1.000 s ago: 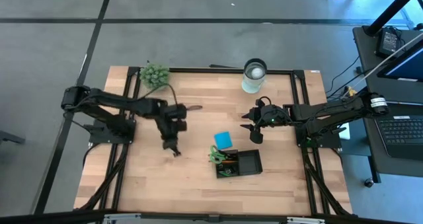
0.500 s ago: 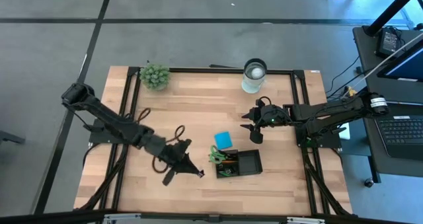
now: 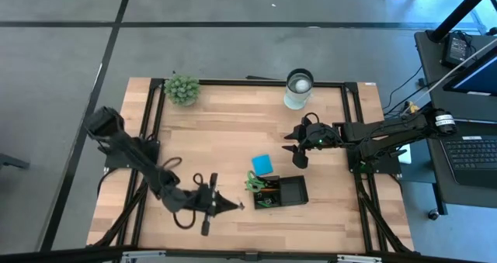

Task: Pick and place office supplies into organizer
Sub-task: Put the binder clip into the bottom left slot of the desk organizer

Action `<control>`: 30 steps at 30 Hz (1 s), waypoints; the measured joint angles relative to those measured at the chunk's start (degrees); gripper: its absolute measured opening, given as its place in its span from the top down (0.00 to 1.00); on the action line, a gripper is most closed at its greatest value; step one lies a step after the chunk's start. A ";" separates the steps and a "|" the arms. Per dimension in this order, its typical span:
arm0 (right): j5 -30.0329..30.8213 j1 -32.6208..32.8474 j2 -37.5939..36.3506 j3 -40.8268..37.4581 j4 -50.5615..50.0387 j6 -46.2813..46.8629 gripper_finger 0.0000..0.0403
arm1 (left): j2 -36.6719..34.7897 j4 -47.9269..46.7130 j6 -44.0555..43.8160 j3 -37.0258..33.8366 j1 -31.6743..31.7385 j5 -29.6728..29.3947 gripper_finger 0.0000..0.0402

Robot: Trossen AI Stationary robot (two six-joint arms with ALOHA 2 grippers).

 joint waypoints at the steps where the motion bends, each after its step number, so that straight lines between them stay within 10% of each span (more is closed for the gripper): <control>1: 0.01 0.02 0.00 0.00 0.01 0.38 0.53 | 2.22 3.78 1.02 0.00 -0.64 -1.36 0.99; 11: 0.01 0.02 0.00 0.00 -0.01 1.88 0.53 | 22.33 26.61 7.27 2.61 -3.27 -12.58 0.99; 30: 0.01 0.04 0.00 0.00 -0.06 1.75 0.53 | 34.74 21.11 5.03 11.13 4.26 -12.67 0.99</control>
